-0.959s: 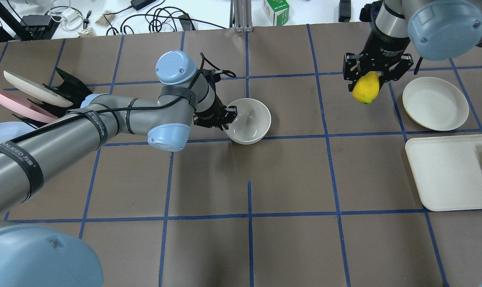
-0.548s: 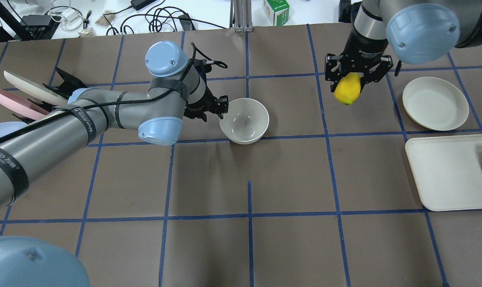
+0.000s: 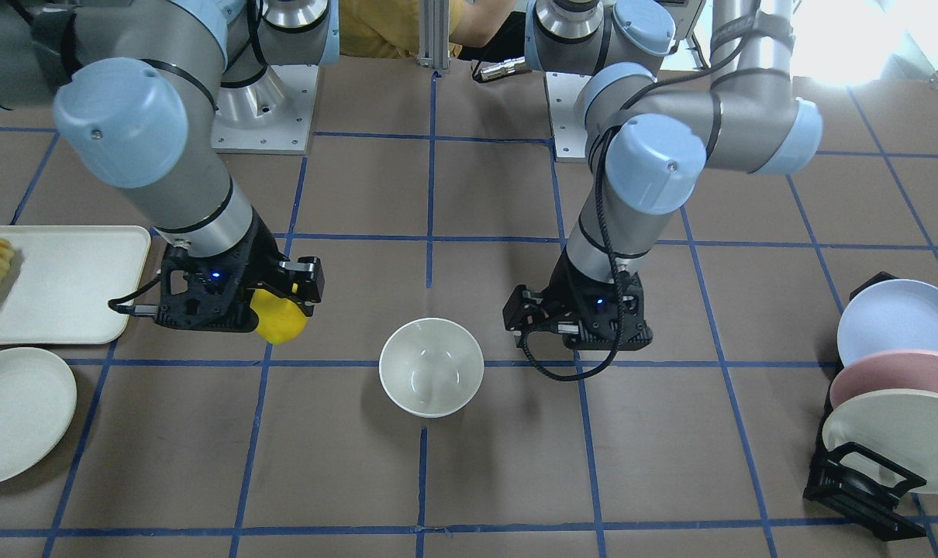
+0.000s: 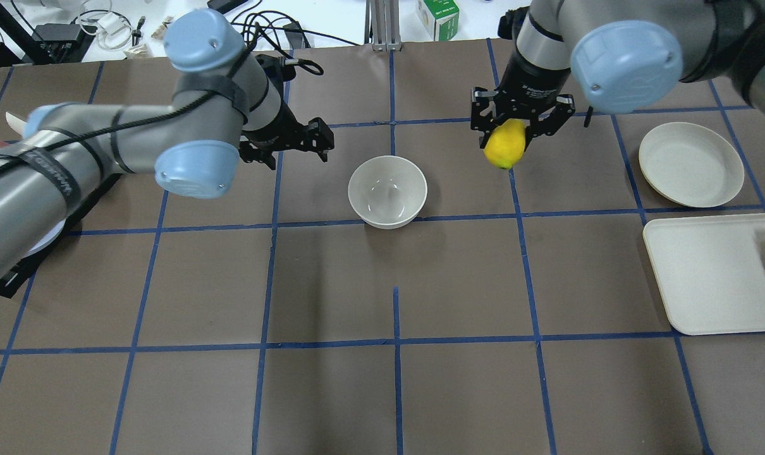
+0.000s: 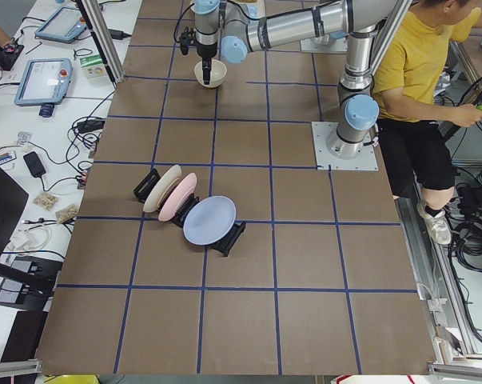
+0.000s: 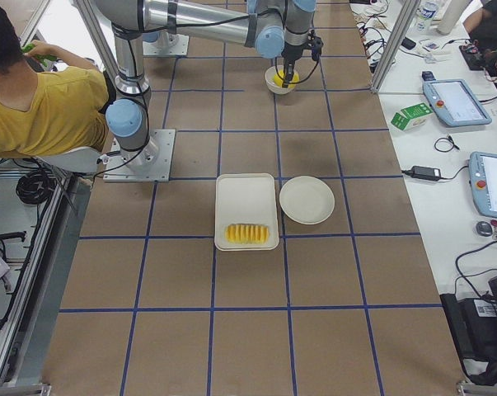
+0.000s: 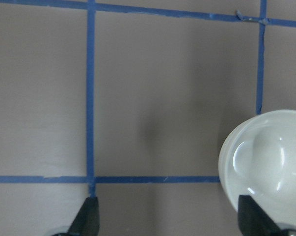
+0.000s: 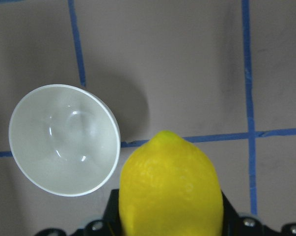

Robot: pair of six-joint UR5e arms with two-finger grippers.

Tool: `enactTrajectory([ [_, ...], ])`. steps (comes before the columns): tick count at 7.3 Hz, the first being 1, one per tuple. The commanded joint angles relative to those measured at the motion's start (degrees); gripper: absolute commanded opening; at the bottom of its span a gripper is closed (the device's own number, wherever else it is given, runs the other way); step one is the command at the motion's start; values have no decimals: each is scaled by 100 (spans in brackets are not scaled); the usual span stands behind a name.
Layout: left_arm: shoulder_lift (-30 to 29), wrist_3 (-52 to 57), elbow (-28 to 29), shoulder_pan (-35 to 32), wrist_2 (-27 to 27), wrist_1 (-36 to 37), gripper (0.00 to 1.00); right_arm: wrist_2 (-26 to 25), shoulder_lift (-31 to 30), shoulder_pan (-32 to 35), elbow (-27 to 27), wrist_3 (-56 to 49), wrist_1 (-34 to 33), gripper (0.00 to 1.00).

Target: Place bowl and put lemon in it

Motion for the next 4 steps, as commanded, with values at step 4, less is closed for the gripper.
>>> enactTrajectory([
  [4,1038,538,348,455,354,-1724,100,12,1219,909,-386,1225,-839,0],
])
